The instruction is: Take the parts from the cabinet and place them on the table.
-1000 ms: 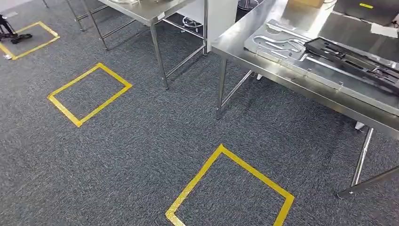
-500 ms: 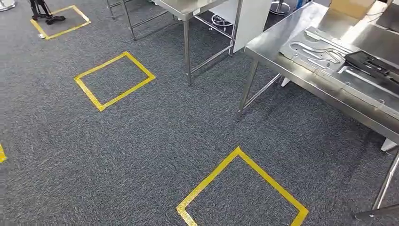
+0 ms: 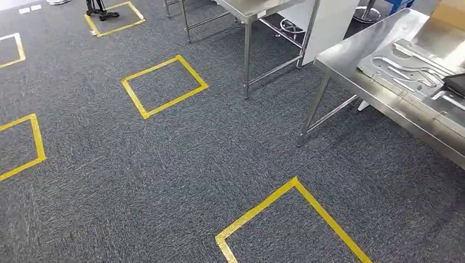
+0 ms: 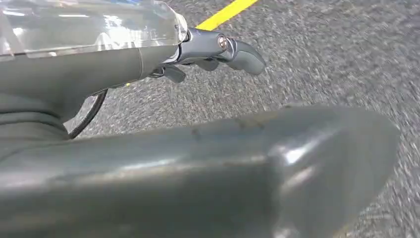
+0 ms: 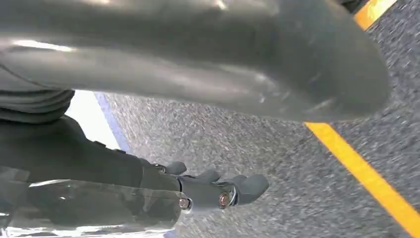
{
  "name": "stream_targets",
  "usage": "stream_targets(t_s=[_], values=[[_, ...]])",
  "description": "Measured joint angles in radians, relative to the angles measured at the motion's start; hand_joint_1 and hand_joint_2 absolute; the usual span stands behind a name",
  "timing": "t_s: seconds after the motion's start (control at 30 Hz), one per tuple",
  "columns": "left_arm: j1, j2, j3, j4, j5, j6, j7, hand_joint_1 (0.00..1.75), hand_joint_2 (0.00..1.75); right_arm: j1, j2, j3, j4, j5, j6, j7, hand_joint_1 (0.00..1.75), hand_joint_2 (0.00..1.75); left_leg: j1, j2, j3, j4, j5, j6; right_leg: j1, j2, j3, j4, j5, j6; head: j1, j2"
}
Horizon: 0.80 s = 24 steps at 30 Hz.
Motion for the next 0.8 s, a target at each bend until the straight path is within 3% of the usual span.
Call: stream_targets(t_s=[0.03,0.07,0.1,0.2,0.23,0.27,0.3,0.37,0.4,0.43,0.47,0.53,0.57,0.6,0.7,0.73,0.77,0.8], values=[[-0.002,0.001,0.0,0.0,0.001,0.0,0.001,0.0,0.0,-0.002,0.0,-0.003,0.002,0.004,0.0,0.0,0.0,0.0,0.0,0.034,0.051,-0.091,0.026,0.001,0.001,-0.008,0.005,0.003,-0.004,0.006,0.0,0.0],[-0.005,0.002,0.0,0.0,0.002,0.0,0.002,0.0,0.0,-0.001,0.0,-0.005,0.004,0.007,0.0,0.0,0.0,0.0,-0.013,0.05,0.058,-0.113,0.011,0.009,0.008,-0.015,0.004,0.006,-0.009,0.014,-0.001,0.0],[-0.007,0.002,0.0,0.0,0.003,0.0,0.002,0.0,0.0,-0.002,0.0,-0.006,0.007,0.01,0.0,0.0,0.0,0.0,-0.011,0.034,0.055,-0.112,0.016,0.022,0.008,-0.021,0.005,0.005,-0.008,0.02,0.007,0.0],[0.0,0.005,0.0,0.0,0.009,-0.001,0.008,0.0,0.0,-0.013,0.0,-0.006,0.016,0.021,0.0,0.0,0.0,0.0,-0.012,0.013,0.046,-0.114,0.018,0.041,0.008,-0.039,0.011,0.002,-0.009,0.036,0.006,0.0],[0.001,0.006,0.0,0.0,0.011,-0.002,0.008,0.0,0.0,-0.013,-0.001,-0.006,0.019,0.026,0.0,0.0,0.0,0.0,-0.008,0.005,0.053,-0.12,0.024,0.049,0.002,-0.013,0.011,0.014,-0.023,0.043,0.007,0.0],[0.001,0.007,0.0,0.0,0.014,-0.003,0.009,0.0,0.0,-0.013,-0.001,-0.006,0.022,0.03,-0.001,0.0,0.0,0.0,-0.008,-0.001,0.052,-0.122,0.025,0.056,0.003,0.024,-0.008,0.052,-0.054,0.041,0.009,0.0],[-0.002,0.011,0.0,0.0,0.017,-0.003,0.009,0.0,0.0,-0.012,-0.001,-0.006,0.025,0.035,-0.002,0.0,0.0,0.0,-0.01,-0.007,0.049,-0.122,0.028,0.06,0.002,0.048,-0.044,0.125,-0.097,0.04,0.01,0.0],[-0.005,0.015,0.0,0.0,0.02,-0.003,0.011,0.0,0.0,-0.012,-0.002,-0.006,0.032,0.048,-0.002,-0.001,0.0,0.0,-0.014,-0.026,0.045,-0.121,0.029,0.064,0.005,0.063,-0.125,0.283,-0.161,0.039,0.01,0.0],[-0.005,0.018,0.0,0.001,0.02,-0.004,0.015,0.0,0.0,-0.012,-0.002,-0.006,0.036,0.053,-0.003,-0.003,0.0,0.0,-0.017,-0.039,0.044,-0.121,0.03,0.065,0.005,0.065,-0.152,0.33,-0.163,0.037,0.01,0.0],[-0.004,0.021,0.0,0.002,0.02,-0.004,0.019,0.0,0.0,-0.013,-0.003,-0.006,0.039,0.059,-0.003,-0.006,0.0,0.0,-0.019,-0.052,0.045,-0.12,0.03,0.065,0.005,0.066,-0.151,0.317,-0.137,0.034,0.01,0.0],[-0.003,0.022,0.0,0.004,0.021,-0.004,0.022,0.0,0.0,-0.013,-0.003,-0.006,0.041,0.064,-0.004,-0.008,0.0,0.0,-0.02,-0.065,0.047,-0.12,0.03,0.065,0.006,0.069,-0.128,0.258,-0.09,0.029,0.01,0.0],[-0.004,0.025,0.0,0.006,0.019,-0.004,0.023,0.0,0.0,-0.014,-0.003,-0.006,0.042,0.067,-0.005,-0.013,0.0,0.0,-0.021,-0.09,0.052,-0.117,0.029,0.063,0.007,0.1,-0.05,0.082,0.007,0.017,0.01,0.0],[-0.006,0.026,0.0,0.008,0.017,-0.004,0.023,0.0,0.0,-0.013,-0.005,-0.008,0.042,0.07,-0.005,-0.013,0.0,0.0,-0.023,-0.097,0.048,-0.115,0.029,0.059,0.008,0.148,-0.031,0.036,0.002,0.011,0.01,0.0],[-0.009,0.029,0.0,0.01,0.016,-0.003,0.022,0.0,0.0,-0.015,-0.005,-0.008,0.042,0.072,-0.005,-0.015,0.0,0.0,-0.024,-0.111,0.041,-0.11,0.028,0.052,0.007,0.143,-0.032,0.025,0.005,0.013,0.009,0.0],[-0.004,0.031,0.0,0.011,0.013,-0.006,0.014,0.0,0.0,-0.02,-0.005,-0.008,0.042,0.079,-0.005,-0.014,0.0,0.0,-0.016,-0.134,0.035,-0.118,0.037,0.033,0.014,0.119,-0.031,0.023,0.008,0.004,0.01,0.0],[-0.002,0.038,-0.001,0.011,0.012,-0.007,0.012,0.0,0.0,-0.021,-0.002,-0.009,0.042,0.079,-0.003,-0.014,0.0,0.0,-0.017,-0.113,0.033,-0.108,0.03,0.03,0.003,0.102,-0.025,0.008,0.017,-0.008,0.009,0.0],[-0.002,0.038,-0.001,0.013,0.011,-0.01,0.01,0.0,0.0,-0.021,-0.002,-0.01,0.042,0.08,-0.001,-0.014,0.0,0.0,-0.022,-0.062,0.021,-0.08,0.009,0.027,0.004,0.093,-0.022,0.004,0.017,-0.015,0.008,0.0],[-0.004,0.037,-0.002,0.015,0.009,-0.014,0.011,0.0,0.0,-0.021,-0.002,-0.013,0.043,0.081,-0.001,-0.014,0.0,0.0,-0.019,-0.037,-0.011,-0.016,-0.032,0.023,0.006,0.08,-0.022,0.004,0.017,-0.018,0.004,0.0]])
